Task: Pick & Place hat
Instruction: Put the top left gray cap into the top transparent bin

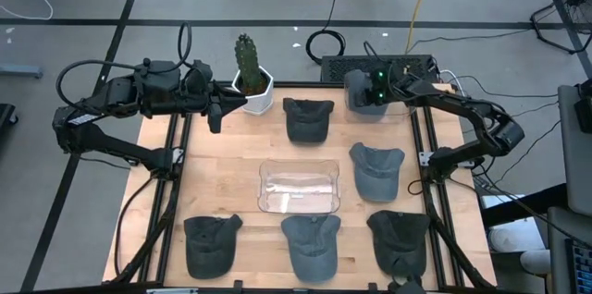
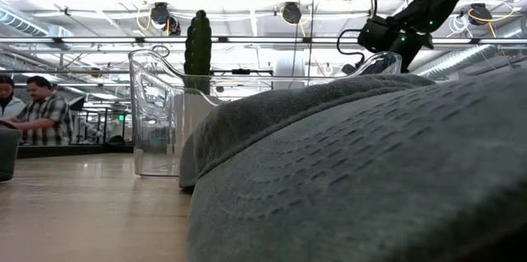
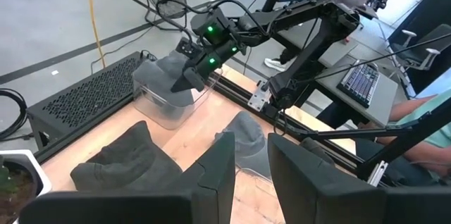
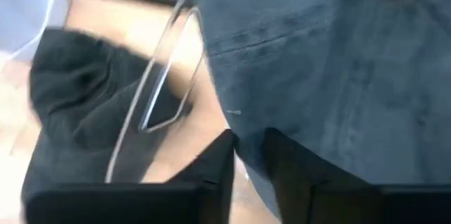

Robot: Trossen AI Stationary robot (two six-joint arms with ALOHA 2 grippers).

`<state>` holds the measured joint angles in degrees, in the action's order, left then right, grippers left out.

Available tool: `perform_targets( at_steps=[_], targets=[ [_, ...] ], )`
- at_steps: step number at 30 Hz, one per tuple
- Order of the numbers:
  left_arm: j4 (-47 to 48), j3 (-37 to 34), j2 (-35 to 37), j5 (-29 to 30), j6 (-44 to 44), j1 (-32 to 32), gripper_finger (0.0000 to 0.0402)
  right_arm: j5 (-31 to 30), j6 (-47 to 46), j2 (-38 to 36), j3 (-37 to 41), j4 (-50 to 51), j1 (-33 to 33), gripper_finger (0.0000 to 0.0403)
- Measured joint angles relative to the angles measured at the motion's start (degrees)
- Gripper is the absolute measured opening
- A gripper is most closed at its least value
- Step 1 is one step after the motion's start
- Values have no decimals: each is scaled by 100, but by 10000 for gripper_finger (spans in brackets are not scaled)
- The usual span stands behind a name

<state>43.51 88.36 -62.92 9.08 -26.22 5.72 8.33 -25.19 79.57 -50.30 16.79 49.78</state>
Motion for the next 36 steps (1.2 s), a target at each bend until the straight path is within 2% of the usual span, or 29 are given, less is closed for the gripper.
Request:
perform_targets(
  at_steps=[2,4,9,15,23,28,36],
  targets=[
    [0,0,0,0,0,0,93,79,130,-60,0,64,-2,25],
    [0,0,0,7,0,0,93,64,233,-148,0,144,-2,7],
    [-2,0,0,52,0,0,93,-392,254,-453,0,488,26,12],
    [-2,0,0,55,26,0,93,-476,451,-816,-22,890,117,2],
    [-4,0,0,152,195,0,93,-717,782,-961,-748,1801,114,1],
    [-4,0,0,154,227,58,93,-700,961,-713,-931,2099,116,0],
    [-7,0,0,148,209,107,93,-663,1469,142,-920,2125,-41,4]
  ],
)
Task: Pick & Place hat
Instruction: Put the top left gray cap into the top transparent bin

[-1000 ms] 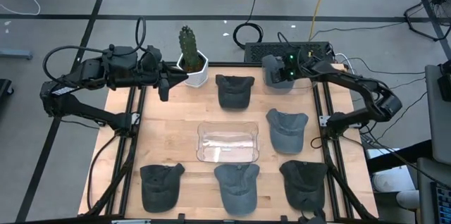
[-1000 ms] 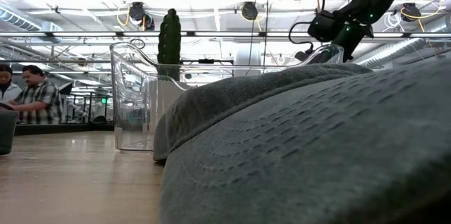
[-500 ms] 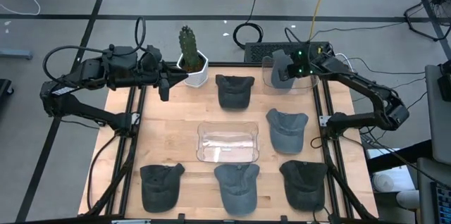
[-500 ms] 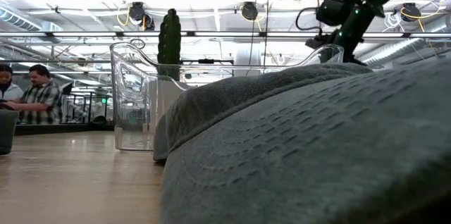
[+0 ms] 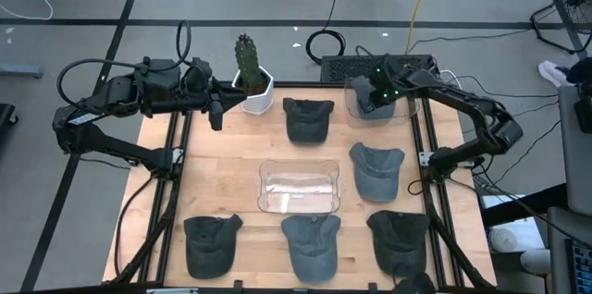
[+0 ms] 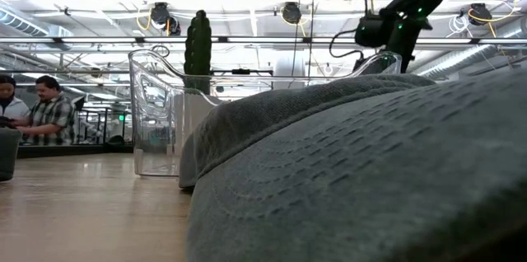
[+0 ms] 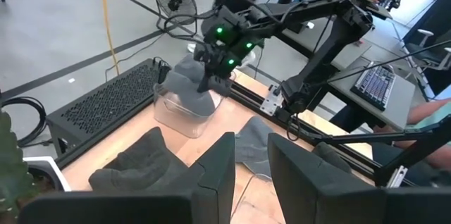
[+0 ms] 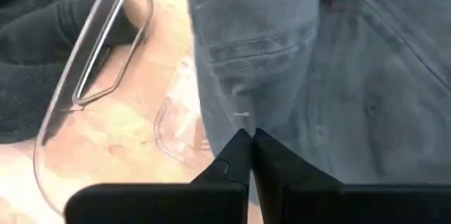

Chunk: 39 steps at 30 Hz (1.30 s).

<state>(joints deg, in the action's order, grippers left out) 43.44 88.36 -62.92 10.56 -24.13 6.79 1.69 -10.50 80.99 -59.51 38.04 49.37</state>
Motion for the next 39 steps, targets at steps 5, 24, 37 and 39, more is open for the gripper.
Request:
perform_targets(
  at_steps=[5,24,37,39],
  targets=[
    [0,0,0,-4,-59,0,93,2,113,175,0,-234,-79,43],
    [7,0,0,-6,-29,0,93,-439,-854,-842,-4,-737,303,165],
    [7,2,-2,45,-40,0,93,1292,-1676,491,4,-1131,719,77],
    [6,2,-1,45,-100,0,93,1194,-1682,539,4,-1258,719,65]
  ],
)
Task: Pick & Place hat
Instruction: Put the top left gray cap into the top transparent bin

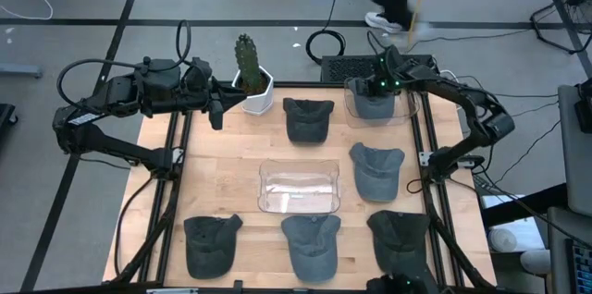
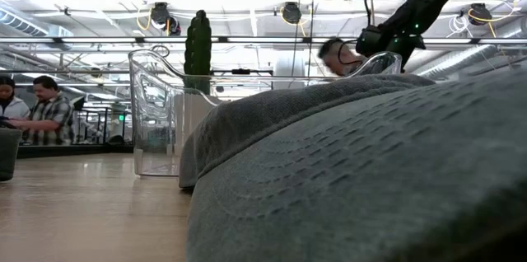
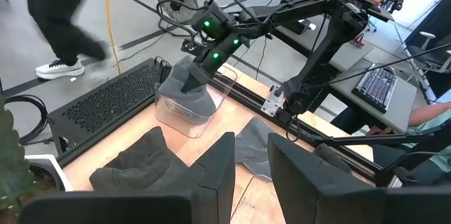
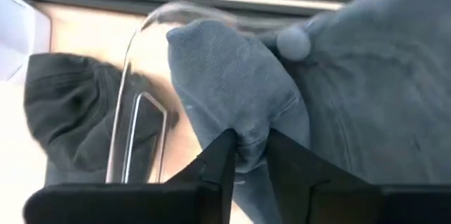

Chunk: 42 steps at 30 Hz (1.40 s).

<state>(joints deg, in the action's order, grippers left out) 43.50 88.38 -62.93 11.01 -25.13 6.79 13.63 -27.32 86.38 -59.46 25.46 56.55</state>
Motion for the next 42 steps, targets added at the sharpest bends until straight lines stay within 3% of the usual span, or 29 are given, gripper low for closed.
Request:
perform_targets(
  at_steps=[11,14,20,29,33,36,42],
  targets=[
    [0,0,-1,24,-56,0,93,-130,250,-797,-2,-73,195,45],
    [-1,0,-1,130,-59,0,93,-338,323,-796,0,-27,233,45],
    [-1,0,-1,146,-69,0,93,18,324,-550,177,-128,219,50],
    [-1,0,-1,150,-67,0,93,308,353,-647,393,-9,227,149],
    [-1,0,-1,152,-90,0,93,-290,399,-1072,393,-189,272,173],
    [-1,0,-1,154,-100,0,93,-787,428,-1161,391,-329,285,167],
    [-1,0,-1,296,-110,0,93,-614,362,-605,426,-341,295,127]
  ],
)
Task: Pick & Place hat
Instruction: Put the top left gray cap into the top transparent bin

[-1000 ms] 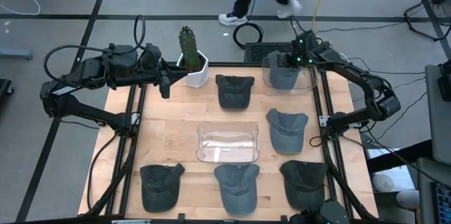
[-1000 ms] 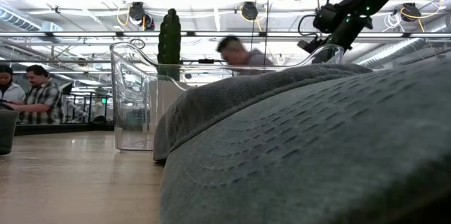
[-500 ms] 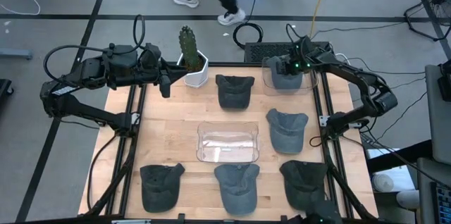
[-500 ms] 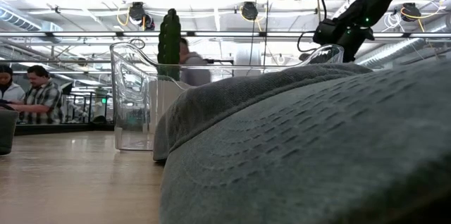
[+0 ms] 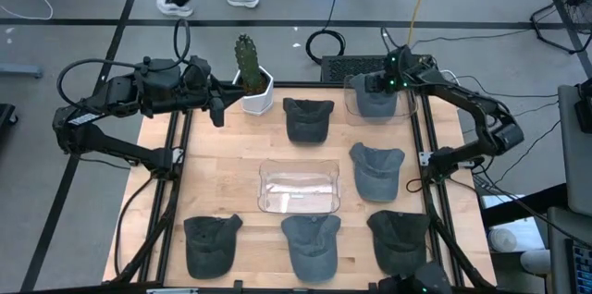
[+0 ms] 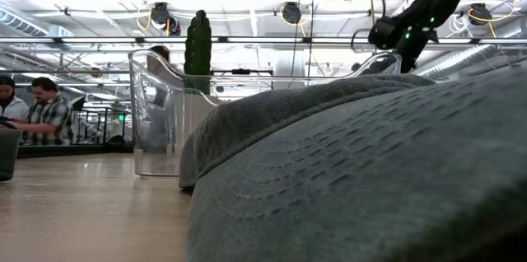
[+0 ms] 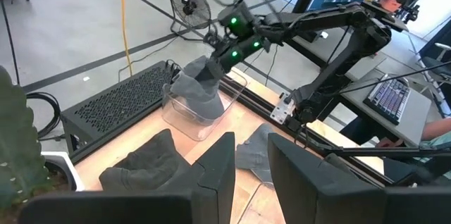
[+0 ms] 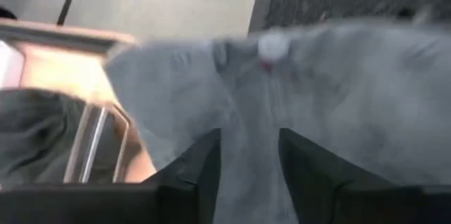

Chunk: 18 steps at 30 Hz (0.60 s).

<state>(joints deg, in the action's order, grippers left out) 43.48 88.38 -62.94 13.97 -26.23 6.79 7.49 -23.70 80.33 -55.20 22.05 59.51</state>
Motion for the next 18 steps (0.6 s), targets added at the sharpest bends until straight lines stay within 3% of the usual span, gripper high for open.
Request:
perform_targets(
  at_steps=[4,9,18],
  targets=[
    [0,0,0,5,-97,0,93,475,-158,333,31,-216,-42,97],
    [0,0,1,15,-108,0,93,585,-83,560,29,-251,-165,70],
    [0,0,0,167,-141,0,93,602,-104,544,128,-139,-73,68]
  ],
)
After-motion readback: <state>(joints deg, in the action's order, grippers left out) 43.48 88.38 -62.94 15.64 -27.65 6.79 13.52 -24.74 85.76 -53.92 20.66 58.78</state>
